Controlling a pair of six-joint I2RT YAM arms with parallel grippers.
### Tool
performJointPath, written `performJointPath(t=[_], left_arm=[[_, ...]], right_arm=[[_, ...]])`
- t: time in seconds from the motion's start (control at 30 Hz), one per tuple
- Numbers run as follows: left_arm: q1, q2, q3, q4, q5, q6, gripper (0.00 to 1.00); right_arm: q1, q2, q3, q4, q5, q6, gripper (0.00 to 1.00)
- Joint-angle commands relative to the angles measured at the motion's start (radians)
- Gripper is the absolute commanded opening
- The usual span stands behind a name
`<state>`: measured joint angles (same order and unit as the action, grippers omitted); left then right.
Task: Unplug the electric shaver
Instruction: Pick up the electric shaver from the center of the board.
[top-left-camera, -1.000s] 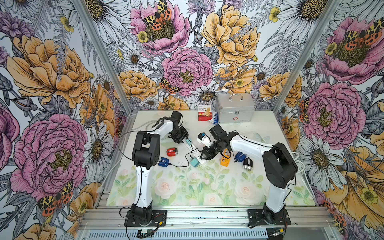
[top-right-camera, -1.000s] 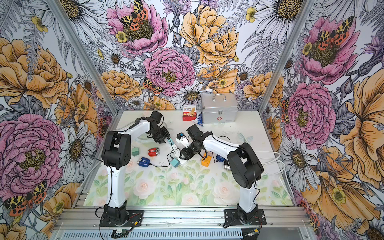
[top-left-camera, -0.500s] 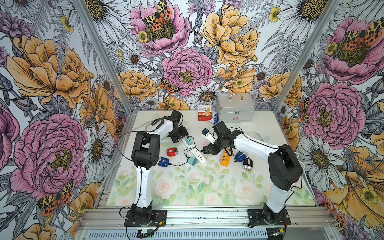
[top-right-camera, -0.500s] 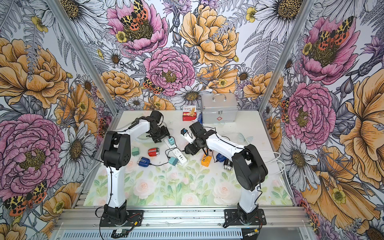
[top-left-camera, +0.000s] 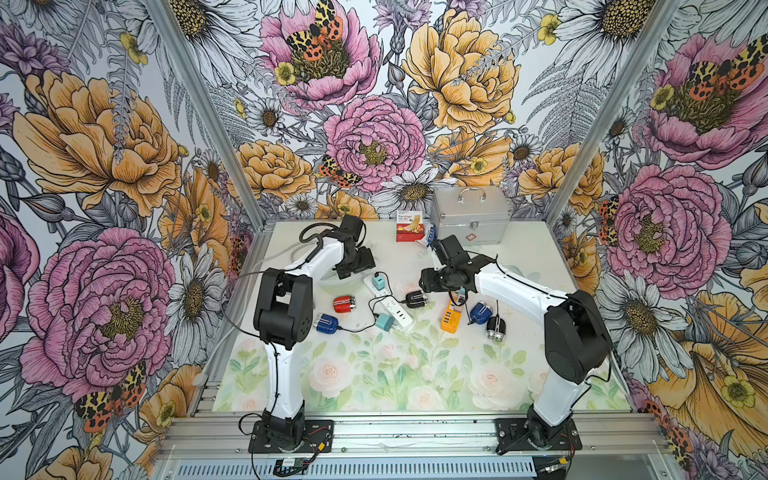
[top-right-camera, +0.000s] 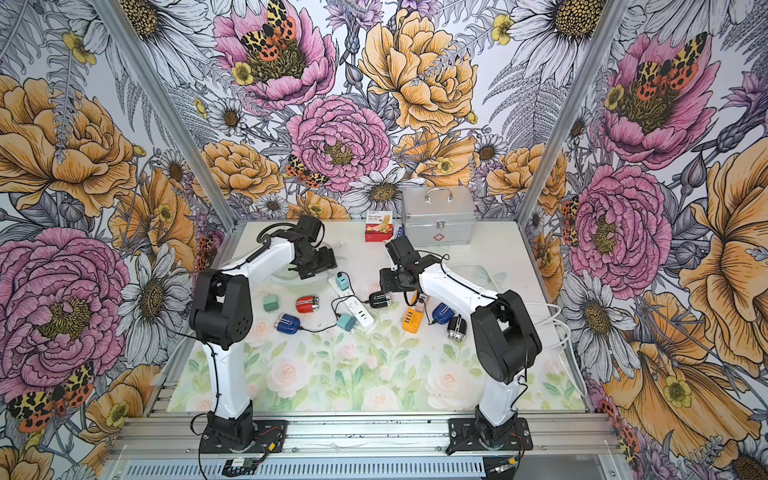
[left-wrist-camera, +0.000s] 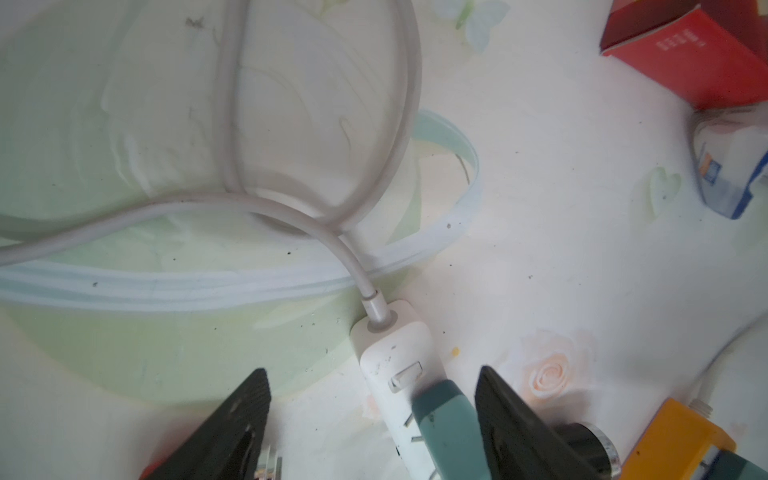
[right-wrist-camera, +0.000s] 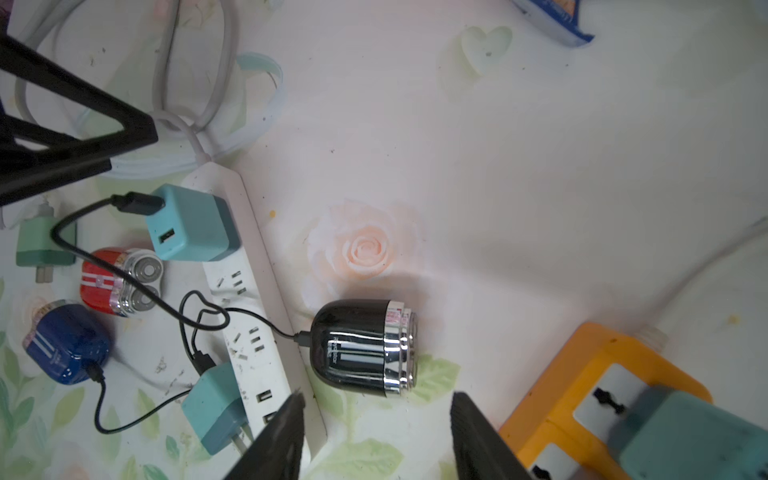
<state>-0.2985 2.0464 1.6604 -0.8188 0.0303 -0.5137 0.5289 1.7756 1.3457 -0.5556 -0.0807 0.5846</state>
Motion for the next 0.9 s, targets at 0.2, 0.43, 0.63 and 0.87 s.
performJointPath(t=[0.2,0.43,0.63,0.87], left_arm=[[-0.023,-0.101,-0.043,0.008,-0.17,0.115,0.81],[-0.032,-0.157,-0.036,0.008,-0.231,0.146,0.83],[-0.024,-0.19,-0.051,0.01,-0.233,0.154,0.84],[-0.031,-0.217,-0.067,0.011,-0.31,0.217,0.84]], right_arm=[[0.032,0.048,0.116,-0.138,0.023,0.636,0.59],[0.065,0.133,0.24,-0.286,0.062,0.812,0.61],[0.096,0.203,0.293,-0.354,0.061,0.946,0.63],[0.095,0.285,0.338,-0.39,0.075,1.034,0.69]])
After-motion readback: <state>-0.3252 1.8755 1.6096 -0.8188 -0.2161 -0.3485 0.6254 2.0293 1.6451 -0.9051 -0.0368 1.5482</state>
